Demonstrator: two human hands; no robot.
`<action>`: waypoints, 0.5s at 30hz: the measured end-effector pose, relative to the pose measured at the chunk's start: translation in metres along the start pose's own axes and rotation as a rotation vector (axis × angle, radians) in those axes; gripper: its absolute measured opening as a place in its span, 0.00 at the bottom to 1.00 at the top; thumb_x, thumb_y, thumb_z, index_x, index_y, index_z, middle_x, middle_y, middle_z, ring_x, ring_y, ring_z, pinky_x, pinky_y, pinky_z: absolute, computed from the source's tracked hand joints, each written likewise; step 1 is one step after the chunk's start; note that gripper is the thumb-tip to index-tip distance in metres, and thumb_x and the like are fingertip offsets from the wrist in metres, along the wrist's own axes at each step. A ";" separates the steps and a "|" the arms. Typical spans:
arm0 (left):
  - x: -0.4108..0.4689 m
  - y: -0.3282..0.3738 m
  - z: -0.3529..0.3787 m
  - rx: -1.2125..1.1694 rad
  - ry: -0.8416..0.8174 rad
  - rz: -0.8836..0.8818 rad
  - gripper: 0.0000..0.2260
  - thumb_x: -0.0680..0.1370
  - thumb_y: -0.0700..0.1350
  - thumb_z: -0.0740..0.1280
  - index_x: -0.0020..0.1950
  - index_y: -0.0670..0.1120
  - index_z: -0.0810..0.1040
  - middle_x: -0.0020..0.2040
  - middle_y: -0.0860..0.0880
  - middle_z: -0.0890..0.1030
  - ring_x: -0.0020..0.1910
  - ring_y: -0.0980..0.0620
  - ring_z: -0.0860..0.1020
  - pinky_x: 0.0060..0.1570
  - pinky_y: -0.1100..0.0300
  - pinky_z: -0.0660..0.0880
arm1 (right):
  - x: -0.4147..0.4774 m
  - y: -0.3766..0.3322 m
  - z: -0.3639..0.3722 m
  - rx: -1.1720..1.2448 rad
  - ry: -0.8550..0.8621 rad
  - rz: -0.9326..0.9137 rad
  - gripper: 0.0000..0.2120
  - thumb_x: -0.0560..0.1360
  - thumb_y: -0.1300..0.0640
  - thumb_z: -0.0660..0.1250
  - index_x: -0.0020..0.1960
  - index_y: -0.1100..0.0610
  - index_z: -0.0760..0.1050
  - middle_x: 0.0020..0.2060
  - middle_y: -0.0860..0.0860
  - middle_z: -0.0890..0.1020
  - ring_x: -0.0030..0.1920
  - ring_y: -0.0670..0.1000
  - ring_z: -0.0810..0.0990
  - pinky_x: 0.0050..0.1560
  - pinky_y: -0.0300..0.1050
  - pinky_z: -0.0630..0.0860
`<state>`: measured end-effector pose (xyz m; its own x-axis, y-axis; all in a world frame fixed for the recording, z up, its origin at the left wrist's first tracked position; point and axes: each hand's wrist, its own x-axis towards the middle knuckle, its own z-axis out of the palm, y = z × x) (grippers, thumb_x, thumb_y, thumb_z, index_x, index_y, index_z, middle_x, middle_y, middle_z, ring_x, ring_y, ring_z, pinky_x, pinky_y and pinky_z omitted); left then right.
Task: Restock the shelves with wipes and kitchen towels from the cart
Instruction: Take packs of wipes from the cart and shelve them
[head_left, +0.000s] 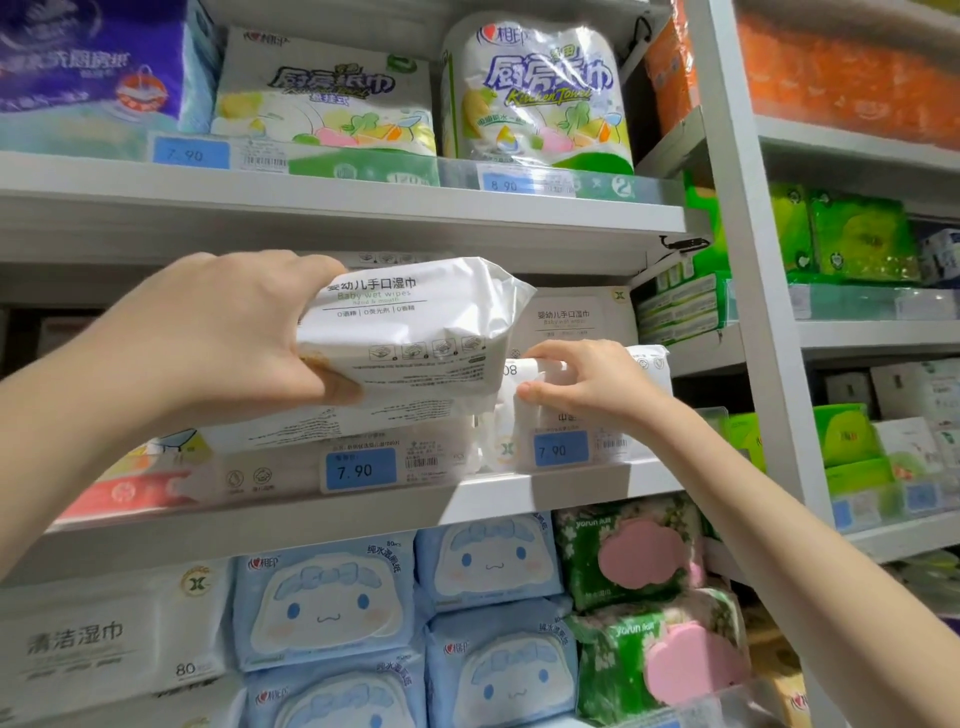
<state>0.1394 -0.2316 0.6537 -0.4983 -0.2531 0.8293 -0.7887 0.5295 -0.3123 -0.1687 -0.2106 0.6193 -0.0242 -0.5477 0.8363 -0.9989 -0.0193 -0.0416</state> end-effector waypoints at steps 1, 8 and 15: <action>-0.001 0.002 -0.002 -0.019 -0.007 -0.002 0.42 0.56 0.74 0.60 0.67 0.57 0.68 0.53 0.54 0.78 0.51 0.47 0.77 0.50 0.52 0.72 | 0.000 0.000 0.000 -0.025 -0.011 -0.009 0.23 0.75 0.40 0.64 0.67 0.48 0.73 0.60 0.49 0.80 0.61 0.52 0.75 0.60 0.46 0.64; 0.010 0.026 -0.011 -0.085 -0.013 -0.004 0.31 0.65 0.62 0.72 0.65 0.54 0.70 0.57 0.51 0.78 0.53 0.48 0.75 0.50 0.55 0.70 | -0.020 0.003 -0.016 0.529 -0.101 -0.032 0.29 0.69 0.32 0.59 0.67 0.40 0.68 0.66 0.41 0.73 0.66 0.41 0.71 0.71 0.52 0.64; 0.046 0.058 -0.015 -0.159 -0.003 0.099 0.29 0.65 0.63 0.72 0.62 0.52 0.72 0.54 0.50 0.79 0.51 0.46 0.76 0.48 0.53 0.73 | -0.036 0.007 -0.045 0.839 0.000 -0.105 0.30 0.63 0.40 0.70 0.64 0.40 0.70 0.60 0.39 0.79 0.63 0.41 0.75 0.60 0.37 0.73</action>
<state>0.0763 -0.2004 0.6806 -0.5721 -0.1957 0.7965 -0.6691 0.6729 -0.3153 -0.1763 -0.1534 0.6140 0.0668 -0.5081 0.8587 -0.6357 -0.6850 -0.3558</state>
